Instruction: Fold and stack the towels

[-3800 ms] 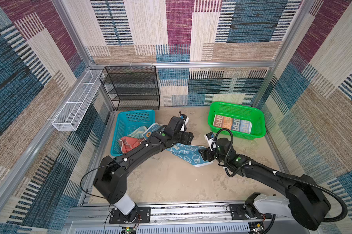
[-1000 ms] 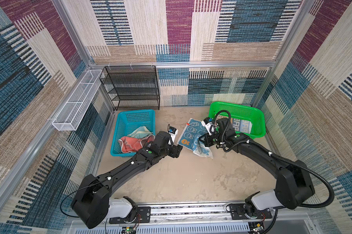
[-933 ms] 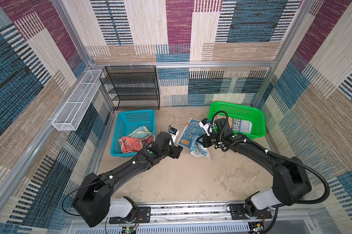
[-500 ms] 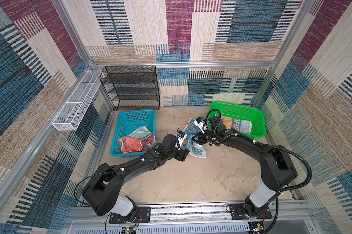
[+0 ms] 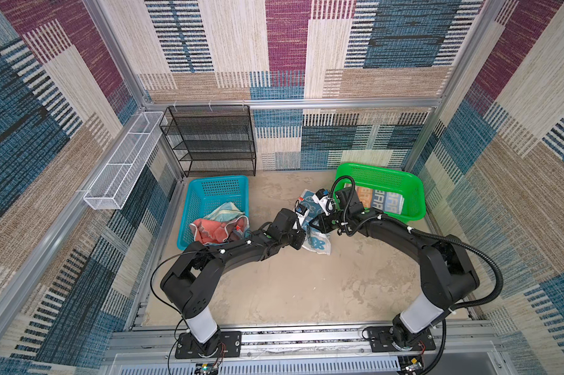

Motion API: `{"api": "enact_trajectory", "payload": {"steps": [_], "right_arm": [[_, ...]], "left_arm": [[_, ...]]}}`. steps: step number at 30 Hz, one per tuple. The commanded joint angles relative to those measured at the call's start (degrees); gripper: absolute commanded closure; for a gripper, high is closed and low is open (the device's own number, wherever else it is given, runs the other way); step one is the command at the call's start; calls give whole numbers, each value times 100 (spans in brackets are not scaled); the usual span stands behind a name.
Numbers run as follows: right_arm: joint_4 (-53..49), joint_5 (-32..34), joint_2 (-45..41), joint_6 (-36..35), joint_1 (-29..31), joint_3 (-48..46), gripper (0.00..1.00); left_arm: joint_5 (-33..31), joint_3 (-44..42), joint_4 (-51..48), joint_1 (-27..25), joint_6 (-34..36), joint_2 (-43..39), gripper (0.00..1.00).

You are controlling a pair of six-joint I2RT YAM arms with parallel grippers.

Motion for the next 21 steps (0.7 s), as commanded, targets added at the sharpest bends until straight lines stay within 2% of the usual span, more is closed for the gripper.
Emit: {"api": "enact_trajectory", "payload": {"steps": [1,4,9,16,21], "right_arm": [[-25,463,-41,-85,14,-18,78],[-30,959,-63,-91,14,-20,67],[281,1497,-383,-251,14,-365,46],[1024,2234,-1255,-913,23,-1158,39],[2063,2097,-2115,-1896,330,-2115,38]], "left_arm": [[151,-80,-119,19,-85,-66,100],[417,22,-617,45,-43,-133,100],[920,883,-2437,251,30,136,100],[2310,1248,-3194,645,113,258,100],[2948,1432,-3393,850,352,161,100]]}}
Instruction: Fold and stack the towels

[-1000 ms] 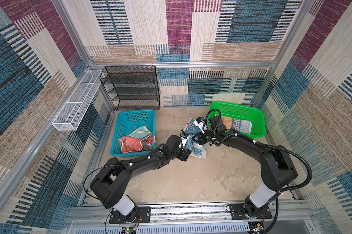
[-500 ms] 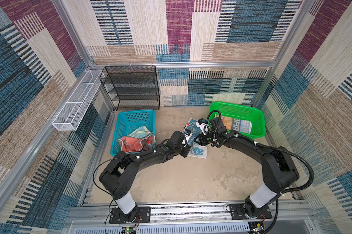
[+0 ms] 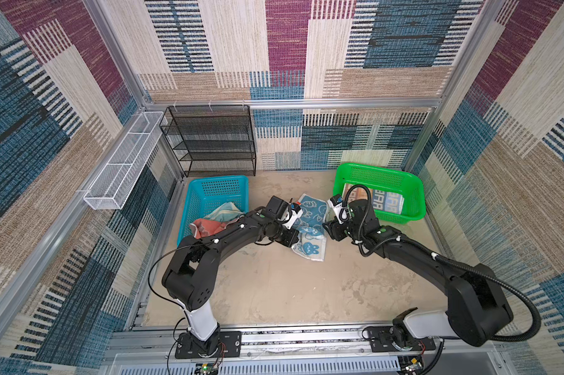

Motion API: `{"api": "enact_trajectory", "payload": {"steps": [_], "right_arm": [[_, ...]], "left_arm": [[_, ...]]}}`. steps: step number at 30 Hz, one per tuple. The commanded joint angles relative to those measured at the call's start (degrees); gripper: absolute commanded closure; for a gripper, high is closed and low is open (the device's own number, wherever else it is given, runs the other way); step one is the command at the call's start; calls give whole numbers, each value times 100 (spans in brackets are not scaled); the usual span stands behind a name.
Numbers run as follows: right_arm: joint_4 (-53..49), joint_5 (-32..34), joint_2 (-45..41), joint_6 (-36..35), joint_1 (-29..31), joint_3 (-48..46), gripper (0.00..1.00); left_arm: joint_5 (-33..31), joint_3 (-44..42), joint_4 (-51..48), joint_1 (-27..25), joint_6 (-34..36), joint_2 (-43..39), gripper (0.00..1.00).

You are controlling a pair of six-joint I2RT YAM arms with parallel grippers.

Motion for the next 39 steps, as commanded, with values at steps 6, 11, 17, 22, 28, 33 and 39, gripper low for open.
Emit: {"api": "enact_trajectory", "payload": {"steps": [6,11,17,22,28,33,39], "right_arm": [[1560,297,-579,-1646,614,-860,34],[1676,790,-252,-2198,887,-962,34],[1979,952,-433,-2283,984,-1180,34],[1907,397,-683,-2311,1028,-1336,33],[1612,394,-416,-2528,1148,-1429,34],[1669,799,-56,-2694,1241,-1398,35],[2213,1325,661,-2901,1250,-1249,35]], "left_arm": [[1272,586,-527,264,214,-80,100],[1661,778,-538,429,90,-101,100],[1258,1101,-982,487,-6,88,100],[926,1251,-1270,494,-84,337,100],[703,1225,-1364,495,-69,501,100],[465,1307,-1720,497,132,732,100],[215,1193,-1759,504,185,841,100]]}}
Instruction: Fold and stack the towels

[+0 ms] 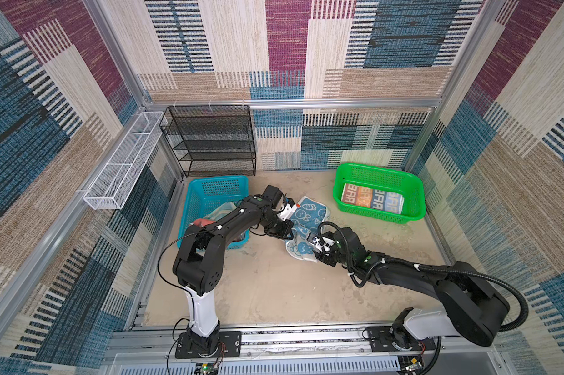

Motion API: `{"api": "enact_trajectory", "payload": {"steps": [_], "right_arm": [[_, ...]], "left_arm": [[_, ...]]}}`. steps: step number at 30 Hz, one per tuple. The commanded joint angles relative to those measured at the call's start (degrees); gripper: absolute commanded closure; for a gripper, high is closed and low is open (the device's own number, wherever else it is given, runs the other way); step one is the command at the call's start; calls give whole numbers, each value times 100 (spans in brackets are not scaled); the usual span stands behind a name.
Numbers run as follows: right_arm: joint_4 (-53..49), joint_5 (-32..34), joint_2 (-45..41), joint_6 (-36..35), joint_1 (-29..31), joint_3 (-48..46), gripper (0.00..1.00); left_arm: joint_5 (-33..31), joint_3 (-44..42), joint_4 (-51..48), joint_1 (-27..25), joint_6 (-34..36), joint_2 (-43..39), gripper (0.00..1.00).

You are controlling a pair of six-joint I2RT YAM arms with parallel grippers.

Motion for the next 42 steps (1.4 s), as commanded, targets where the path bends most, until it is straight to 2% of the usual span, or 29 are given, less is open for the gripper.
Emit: {"api": "enact_trajectory", "payload": {"steps": [1,3,7,11,16,21,25,28,31,33,39,42], "right_arm": [[629,437,295,-182,4,102,36],[867,543,488,-221,10,164,39],[1036,369,768,-261,4,384,45],[1059,238,950,-269,-4,592,50],[963,21,1110,-225,-21,865,61],[830,-490,1172,8,-93,1107,85],[339,-950,1165,353,-204,1427,100],[-257,-1340,1152,774,-345,1799,100],[-1113,-2062,1231,1099,-559,2361,100],[-1458,-2295,1281,1231,-597,2602,100],[-2281,-2467,1433,1690,-670,3098,100],[-2670,-2458,1353,1806,-694,3184,100]], "left_arm": [[-269,-71,-147,15,140,30,100],[-424,-119,-153,15,147,42,100],[-775,-218,-155,20,126,69,71],[-1435,-354,-124,15,41,-90,45],[-2251,-647,187,15,-85,-677,29],[-2926,-822,476,15,-246,-1171,28],[-2811,-997,756,-18,-266,-1501,28],[-2594,-1193,1040,-128,-184,-1765,28],[-2519,-1477,1437,-434,-3,-2082,31],[-2478,-1767,1839,-647,58,-2338,32],[-1764,-3165,3689,-864,-288,-3239,35],[-1587,-3437,3873,-871,-350,-3426,37]]}}
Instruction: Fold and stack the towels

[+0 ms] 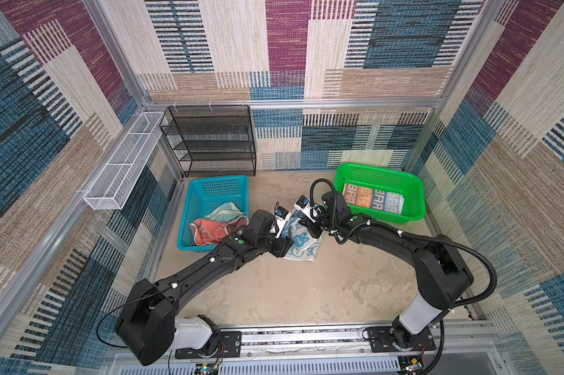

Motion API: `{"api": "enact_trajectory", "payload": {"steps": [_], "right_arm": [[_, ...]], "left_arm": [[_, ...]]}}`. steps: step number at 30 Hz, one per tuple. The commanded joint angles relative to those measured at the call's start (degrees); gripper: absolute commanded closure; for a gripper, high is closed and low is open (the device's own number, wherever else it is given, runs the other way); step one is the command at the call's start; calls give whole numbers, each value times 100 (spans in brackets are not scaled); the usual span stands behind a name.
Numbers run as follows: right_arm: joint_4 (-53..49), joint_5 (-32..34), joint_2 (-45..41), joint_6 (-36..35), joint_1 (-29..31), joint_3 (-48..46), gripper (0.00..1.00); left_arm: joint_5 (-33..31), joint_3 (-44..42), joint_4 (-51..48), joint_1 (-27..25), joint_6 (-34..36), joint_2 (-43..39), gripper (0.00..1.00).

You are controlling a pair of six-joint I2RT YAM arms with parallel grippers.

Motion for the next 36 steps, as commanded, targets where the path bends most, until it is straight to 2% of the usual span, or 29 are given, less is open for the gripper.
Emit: {"api": "enact_trajectory", "payload": {"steps": [1,8,12,17,19,24,27,32,36], "right_arm": [[-676,-147,-102,308,-17,98,100],[-1389,254,-460,419,-17,257,100],[-1390,373,-758,442,-17,233,100],[-1438,329,-997,417,-12,244,100],[-1482,378,-1096,402,-17,196,100],[-1673,862,-1481,334,-13,7,100],[-1732,1398,-1648,305,-25,-204,100],[-1814,1670,-1558,296,-69,-334,100],[-1679,1491,-1198,250,-146,-336,100]], "left_arm": [[416,-170,795,-18,-162,-142,37],[437,-56,635,-21,-126,140,42],[214,69,658,-21,-183,506,37],[128,168,869,-27,-343,984,37],[96,211,926,-27,-360,1136,46],[309,453,621,-27,-135,1208,97],[642,528,304,-27,241,1041,100],[1913,956,-1179,-19,1291,1051,100],[1986,1286,-2081,10,1685,1527,100]]}}
